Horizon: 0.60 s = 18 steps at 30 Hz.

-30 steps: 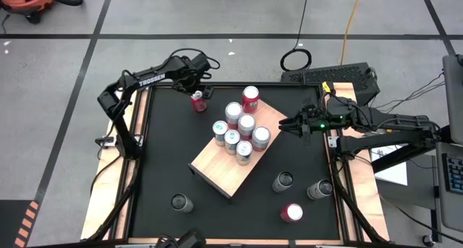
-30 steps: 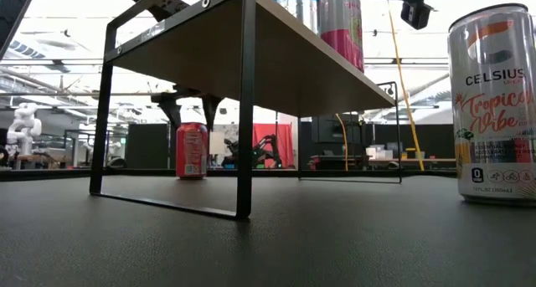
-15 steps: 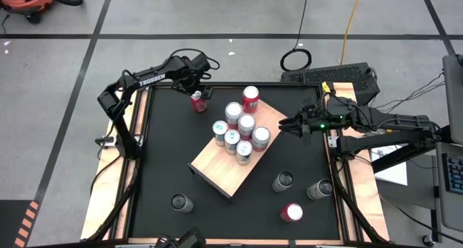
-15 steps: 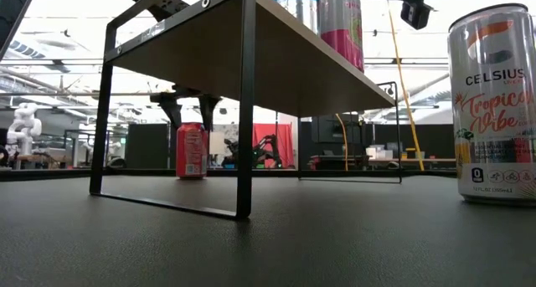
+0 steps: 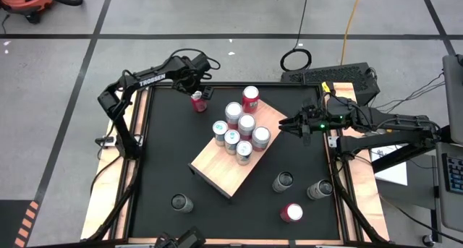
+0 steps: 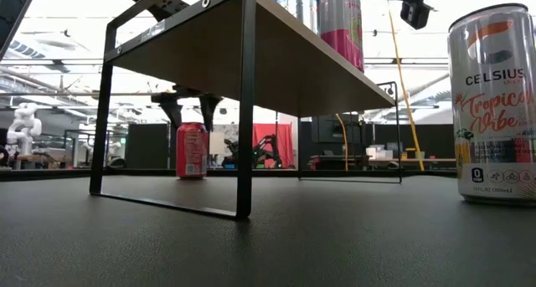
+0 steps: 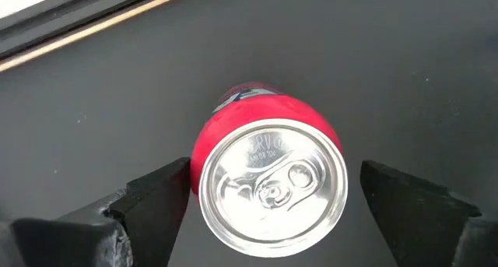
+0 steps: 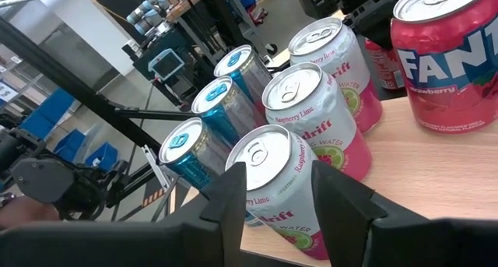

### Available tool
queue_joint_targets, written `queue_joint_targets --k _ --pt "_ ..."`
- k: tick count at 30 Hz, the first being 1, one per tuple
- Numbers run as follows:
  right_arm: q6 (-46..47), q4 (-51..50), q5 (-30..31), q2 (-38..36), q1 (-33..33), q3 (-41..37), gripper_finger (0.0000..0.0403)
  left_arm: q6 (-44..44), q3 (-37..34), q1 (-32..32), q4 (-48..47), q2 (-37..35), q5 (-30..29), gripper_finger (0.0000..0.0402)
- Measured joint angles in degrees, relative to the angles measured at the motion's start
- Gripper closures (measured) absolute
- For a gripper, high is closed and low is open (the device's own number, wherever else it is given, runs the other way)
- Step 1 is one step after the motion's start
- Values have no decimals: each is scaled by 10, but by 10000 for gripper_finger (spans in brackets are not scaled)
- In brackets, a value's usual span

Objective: Place canned beverage on shelf
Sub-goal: Put the top red soda can on the shelf aligned with the red soda can

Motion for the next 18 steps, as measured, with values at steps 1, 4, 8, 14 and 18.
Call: queue_joint_targets --k 1,4,8,14,18 --pt "0 0 0 0 0 0 277 2 0 0 2 0 -3 34" --pt "0 0 0 0 0 0 277 4 0 1 6 0 -5 33" --pt "0 0 -1 0 0 0 277 4 0 3 5 9 -3 33" --pt "0 0 -2 0 0 0 277 19 0 7 -4 26 0 33" --pt "1 0 -2 0 0 0 277 19 0 7 0 26 -1 39"
